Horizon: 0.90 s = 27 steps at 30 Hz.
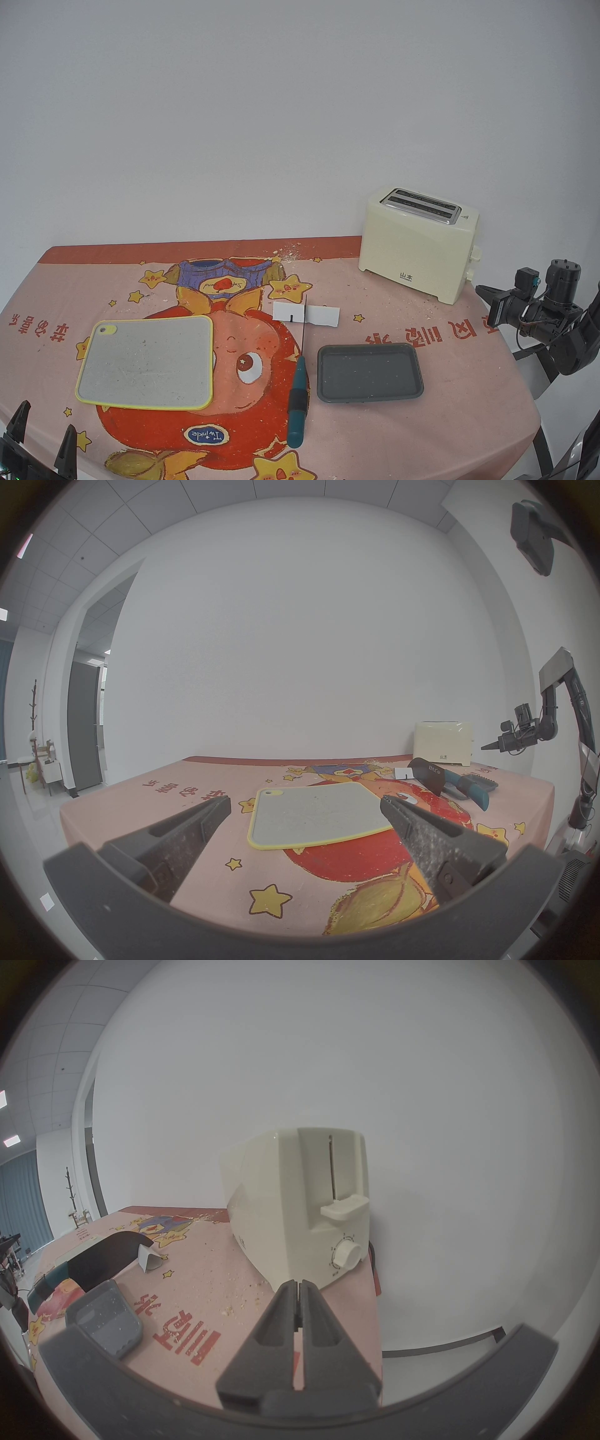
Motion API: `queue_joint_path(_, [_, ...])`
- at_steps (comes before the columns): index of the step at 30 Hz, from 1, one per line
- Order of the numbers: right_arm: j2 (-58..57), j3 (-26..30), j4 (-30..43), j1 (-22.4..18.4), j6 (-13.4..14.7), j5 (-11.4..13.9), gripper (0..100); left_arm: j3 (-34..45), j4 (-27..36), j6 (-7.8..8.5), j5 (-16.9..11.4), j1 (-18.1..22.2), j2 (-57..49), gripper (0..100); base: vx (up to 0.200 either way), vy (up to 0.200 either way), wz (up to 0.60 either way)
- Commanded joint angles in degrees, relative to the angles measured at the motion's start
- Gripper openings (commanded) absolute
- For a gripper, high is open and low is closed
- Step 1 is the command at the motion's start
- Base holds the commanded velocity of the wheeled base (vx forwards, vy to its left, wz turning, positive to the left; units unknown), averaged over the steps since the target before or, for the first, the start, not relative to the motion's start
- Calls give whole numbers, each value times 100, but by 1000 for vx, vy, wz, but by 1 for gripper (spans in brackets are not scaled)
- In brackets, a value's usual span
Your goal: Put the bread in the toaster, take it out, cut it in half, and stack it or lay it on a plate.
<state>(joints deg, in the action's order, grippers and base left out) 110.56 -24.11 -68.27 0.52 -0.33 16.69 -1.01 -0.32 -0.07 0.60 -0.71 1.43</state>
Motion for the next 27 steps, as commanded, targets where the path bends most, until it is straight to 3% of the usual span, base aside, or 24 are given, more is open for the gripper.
queue_joint_path(1, [150,-261,6,9,-2,-52,0,101,-3,-1,2,0,-2,100,0,0,0])
queue_joint_path(10, [599,-621,-2,-17,-20,-315,0,101,-3,-1,2,0,-2,100,0,0,0])
queue_joint_path(27, [941,-1148,147,-70,-20,-394,0,101,-3,-1,2,0,-2,100,0,0,0])
